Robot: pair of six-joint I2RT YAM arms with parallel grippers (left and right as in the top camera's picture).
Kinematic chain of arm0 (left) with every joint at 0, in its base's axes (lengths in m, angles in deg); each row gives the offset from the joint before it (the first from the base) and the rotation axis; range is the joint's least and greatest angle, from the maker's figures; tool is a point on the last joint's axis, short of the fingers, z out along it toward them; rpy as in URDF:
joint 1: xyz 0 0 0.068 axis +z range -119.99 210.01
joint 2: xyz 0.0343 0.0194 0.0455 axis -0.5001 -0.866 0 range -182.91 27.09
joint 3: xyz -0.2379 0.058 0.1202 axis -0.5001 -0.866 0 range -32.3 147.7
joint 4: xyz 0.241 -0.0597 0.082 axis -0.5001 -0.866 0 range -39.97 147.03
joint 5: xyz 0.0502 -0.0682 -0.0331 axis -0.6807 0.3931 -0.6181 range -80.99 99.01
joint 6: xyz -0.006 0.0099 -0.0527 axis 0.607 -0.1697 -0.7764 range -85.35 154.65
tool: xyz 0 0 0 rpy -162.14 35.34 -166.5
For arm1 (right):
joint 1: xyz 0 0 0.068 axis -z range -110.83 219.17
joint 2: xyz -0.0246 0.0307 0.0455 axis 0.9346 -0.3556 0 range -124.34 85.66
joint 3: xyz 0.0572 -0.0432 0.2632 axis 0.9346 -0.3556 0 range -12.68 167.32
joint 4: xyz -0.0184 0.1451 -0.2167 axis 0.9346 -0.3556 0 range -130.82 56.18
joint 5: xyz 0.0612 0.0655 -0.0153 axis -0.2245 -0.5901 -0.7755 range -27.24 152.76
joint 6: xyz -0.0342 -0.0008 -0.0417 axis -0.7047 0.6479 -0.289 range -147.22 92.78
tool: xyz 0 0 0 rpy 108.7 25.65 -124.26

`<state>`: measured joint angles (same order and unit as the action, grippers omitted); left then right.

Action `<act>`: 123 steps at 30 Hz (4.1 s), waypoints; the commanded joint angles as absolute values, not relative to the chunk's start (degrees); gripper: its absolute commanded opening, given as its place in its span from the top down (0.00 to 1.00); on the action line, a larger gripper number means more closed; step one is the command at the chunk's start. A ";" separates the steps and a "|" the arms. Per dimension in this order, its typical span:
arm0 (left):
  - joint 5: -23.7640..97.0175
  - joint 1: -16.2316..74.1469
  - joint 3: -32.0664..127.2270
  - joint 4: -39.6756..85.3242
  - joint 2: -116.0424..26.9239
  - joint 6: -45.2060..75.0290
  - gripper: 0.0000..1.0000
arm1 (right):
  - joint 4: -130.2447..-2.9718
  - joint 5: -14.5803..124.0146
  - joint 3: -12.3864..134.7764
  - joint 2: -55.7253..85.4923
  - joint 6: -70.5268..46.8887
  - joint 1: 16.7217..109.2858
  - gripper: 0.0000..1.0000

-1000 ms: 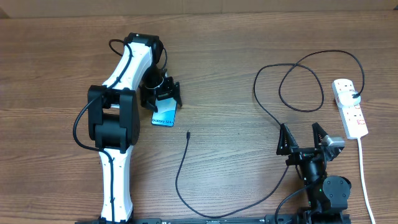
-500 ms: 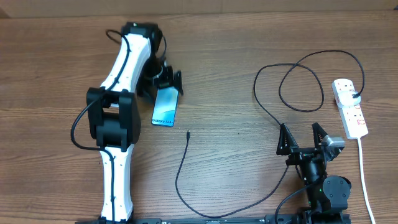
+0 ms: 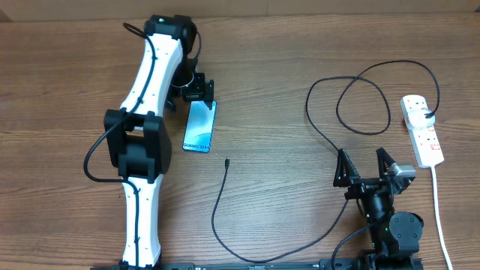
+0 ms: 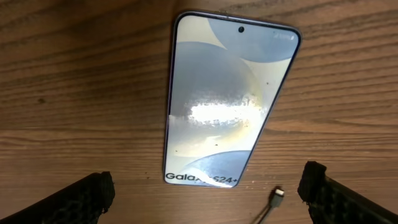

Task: Plug charger to phone and switch on socket

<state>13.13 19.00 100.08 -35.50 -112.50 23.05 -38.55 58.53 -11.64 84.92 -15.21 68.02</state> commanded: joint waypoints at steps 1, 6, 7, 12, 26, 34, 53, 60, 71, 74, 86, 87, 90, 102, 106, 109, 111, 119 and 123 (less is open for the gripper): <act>8.19 16.18 100.17 -35.94 -108.87 24.36 0.03 | -38.40 58.82 -12.21 85.51 -14.84 68.17 0.00; 5.33 14.15 100.17 -35.96 -107.63 23.67 0.02 | -38.40 58.82 -12.21 85.51 -14.84 68.17 0.00; 5.44 14.11 100.17 -36.29 -107.56 22.55 0.04 | -38.40 58.82 -12.21 85.51 -14.84 68.17 0.00; 5.44 14.06 100.17 -36.99 -104.85 21.96 0.05 | -38.40 58.82 -12.21 85.51 -14.84 68.17 0.00; 7.16 13.84 73.04 -18.52 -86.78 21.72 0.03 | -38.40 58.82 -12.21 85.51 -14.84 68.17 0.00; 4.98 14.19 57.48 0.02 -86.05 21.81 0.00 | -38.40 58.82 -12.21 85.51 -14.84 68.17 0.00; 5.68 14.32 43.47 15.73 -86.05 22.38 0.00 | -38.40 58.82 -12.21 85.51 -14.84 68.17 0.00; 5.63 14.35 40.56 20.21 -86.05 22.18 0.00 | -38.40 58.82 -12.21 85.51 -14.84 68.17 0.00; 8.32 14.22 40.13 10.38 -86.05 13.20 0.30 | -38.40 58.82 -12.21 85.51 -14.84 68.17 0.00; 10.20 14.28 40.13 8.37 -86.05 9.79 0.35 | -38.40 58.82 -12.21 85.51 -14.84 68.17 0.00; 5.17 14.35 40.13 18.38 -86.05 11.32 0.00 | -38.40 58.82 -12.21 85.51 -14.84 68.17 0.00; 5.22 14.32 40.13 18.92 -86.05 11.32 0.00 | -38.40 58.82 -12.21 85.51 -14.84 68.17 0.00; 5.63 14.32 40.13 19.80 -86.05 11.36 0.00 | -38.40 58.82 -12.21 85.51 -14.84 68.17 0.00; 5.61 14.32 40.13 16.63 -86.05 15.38 0.00 | -38.40 58.82 -12.21 85.51 -14.84 68.17 0.00; 5.68 14.32 40.06 16.89 -86.05 15.36 0.00 | -38.40 58.82 -12.21 85.51 -14.84 68.17 0.00; 5.68 14.28 40.06 17.68 -86.05 15.38 0.00 | -38.40 58.82 -12.21 85.51 -14.84 68.17 0.00; 5.61 14.28 40.08 17.90 -86.05 15.40 0.00 | -38.40 58.82 -12.21 85.51 -14.84 68.17 0.00; 5.70 14.65 40.08 17.81 -86.05 15.36 0.00 | -38.40 58.82 -12.21 85.51 -14.84 68.17 0.00; 5.68 14.61 40.06 17.13 -86.05 15.36 0.00 | -38.40 58.82 -12.21 85.51 -14.84 68.17 0.00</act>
<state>6.35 14.02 40.48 17.61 -85.95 14.07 -38.60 58.53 -11.64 84.92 -15.19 68.02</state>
